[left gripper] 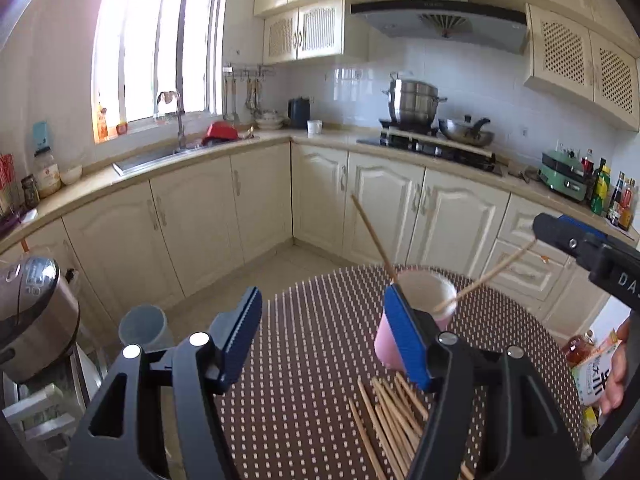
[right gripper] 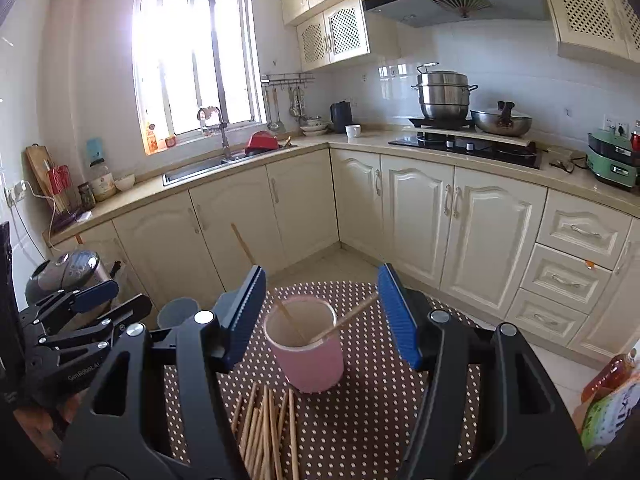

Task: Organize utensils
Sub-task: 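Open the left tool over the pink cup while the right tool releases its chopstick into it, then lower the left tool to the pile and grasp a chopstick while the right tool grasps another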

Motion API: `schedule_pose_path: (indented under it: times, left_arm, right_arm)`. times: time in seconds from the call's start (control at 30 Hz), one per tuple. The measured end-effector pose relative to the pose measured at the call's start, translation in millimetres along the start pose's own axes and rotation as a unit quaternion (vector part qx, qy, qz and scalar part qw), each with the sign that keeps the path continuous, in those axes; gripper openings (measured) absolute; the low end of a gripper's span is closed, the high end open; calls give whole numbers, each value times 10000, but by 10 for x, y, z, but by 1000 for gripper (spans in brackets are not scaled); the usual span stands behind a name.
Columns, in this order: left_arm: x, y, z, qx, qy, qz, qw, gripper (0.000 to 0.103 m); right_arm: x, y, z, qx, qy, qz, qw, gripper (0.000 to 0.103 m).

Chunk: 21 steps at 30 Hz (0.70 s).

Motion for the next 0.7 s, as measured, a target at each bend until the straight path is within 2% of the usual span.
schedule_pose_path:
  times: [0.17, 0.27, 0.4, 0.47, 0.57, 0.7]
  left_arm:
    - [123, -35, -400, 86, 707, -60, 9974, 63]
    - [235, -110, -682, 133, 1264, -208, 9917, 63]
    - [427, -200, -1047, 118, 2090, -383, 9771, 63]
    - [504, -229, -1184, 110, 2383, -401, 9703, 63]
    - [589, -233, -1299, 37, 2632, -423, 9638, 63]
    - [676, -228, -1380, 53, 2765, -292, 9606, 62]
  right_arm:
    - [-37, -17, -309, -155, 335, -20, 9993, 59]
    - [-11, -9, -534, -175, 659, 91, 9976, 59]
    - [84, 25, -790, -170, 1192, 276, 9923, 59]
    - [138, 43, -908, -201, 1482, 340, 9882, 59]
    - [248, 50, -1070, -157, 1959, 457, 9794, 57]
    - [372, 50, -1237, -139, 2407, 562, 9689, 53]
Point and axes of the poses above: each gripper's, at about its wrist camera, not at the fingertips, and x roughly the way its jaws point, y to its left, z to its top, the point moved 3 cm from there along x, roughly the way its jaws point, and after that the axes turned 11 degrees about -y, right-handed, at the moved point
